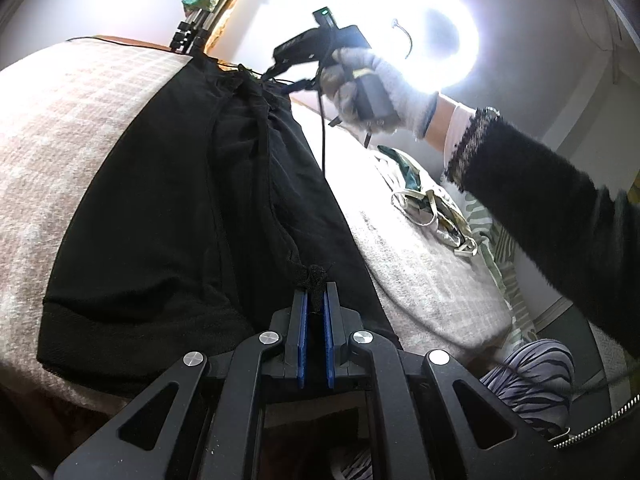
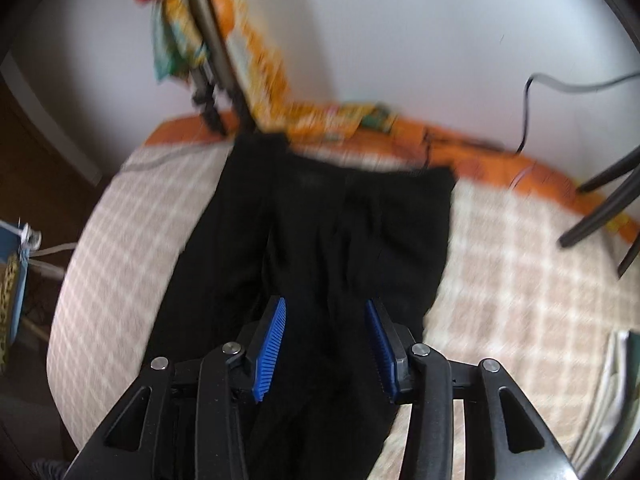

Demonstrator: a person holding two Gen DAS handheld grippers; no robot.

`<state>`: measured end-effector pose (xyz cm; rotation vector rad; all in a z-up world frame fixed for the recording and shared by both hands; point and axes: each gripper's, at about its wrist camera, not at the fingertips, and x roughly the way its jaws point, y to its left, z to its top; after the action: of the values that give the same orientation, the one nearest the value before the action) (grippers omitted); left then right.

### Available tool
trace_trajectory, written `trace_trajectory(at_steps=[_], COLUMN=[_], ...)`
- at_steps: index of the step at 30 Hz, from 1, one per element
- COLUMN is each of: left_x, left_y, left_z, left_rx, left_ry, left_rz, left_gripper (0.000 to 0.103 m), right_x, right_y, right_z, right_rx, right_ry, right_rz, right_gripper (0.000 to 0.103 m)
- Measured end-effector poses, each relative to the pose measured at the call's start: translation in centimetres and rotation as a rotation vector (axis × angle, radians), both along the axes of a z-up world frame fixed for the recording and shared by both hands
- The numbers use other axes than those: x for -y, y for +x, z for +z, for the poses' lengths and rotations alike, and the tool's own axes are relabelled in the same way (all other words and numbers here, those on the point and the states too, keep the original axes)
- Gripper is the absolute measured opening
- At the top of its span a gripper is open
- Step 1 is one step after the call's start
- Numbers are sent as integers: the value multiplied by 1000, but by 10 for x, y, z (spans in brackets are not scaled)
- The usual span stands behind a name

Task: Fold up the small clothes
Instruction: 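Fold this side over onto the first fold with both grippers, then open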

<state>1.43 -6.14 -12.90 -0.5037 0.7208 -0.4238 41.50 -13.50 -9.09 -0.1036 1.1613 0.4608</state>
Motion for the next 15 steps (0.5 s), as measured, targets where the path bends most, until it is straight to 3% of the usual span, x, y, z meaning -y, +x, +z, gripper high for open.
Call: trace_trajectory(at_steps=[1, 5, 6, 13, 14, 15], left_x=[0, 2, 2, 0, 0, 1], left_y=[-1, -3, -3, -5, -5, -6], left_z=[0, 2, 2, 0, -1, -1], left_rx=[2, 9, 11, 1, -7, -12], left_ry=[2, 6, 7, 17, 24, 26], left_rz=[-1, -7, -7, 4, 6, 5], left_gripper=[5, 5, 5, 5, 6, 6], right_x=[-2, -18, -21, -43, -47, -49], right_y=[-2, -11, -12, -12, -12, -12], right_z=[-5, -13, -11, 8, 10, 12], right_rx=[-6, 4, 15, 29, 25, 2], right_ry=[-15, -82, -92, -6, 33, 93], right_rz=[7, 31, 36, 43, 53, 66], right_gripper=[41, 2, 0, 0, 2, 12])
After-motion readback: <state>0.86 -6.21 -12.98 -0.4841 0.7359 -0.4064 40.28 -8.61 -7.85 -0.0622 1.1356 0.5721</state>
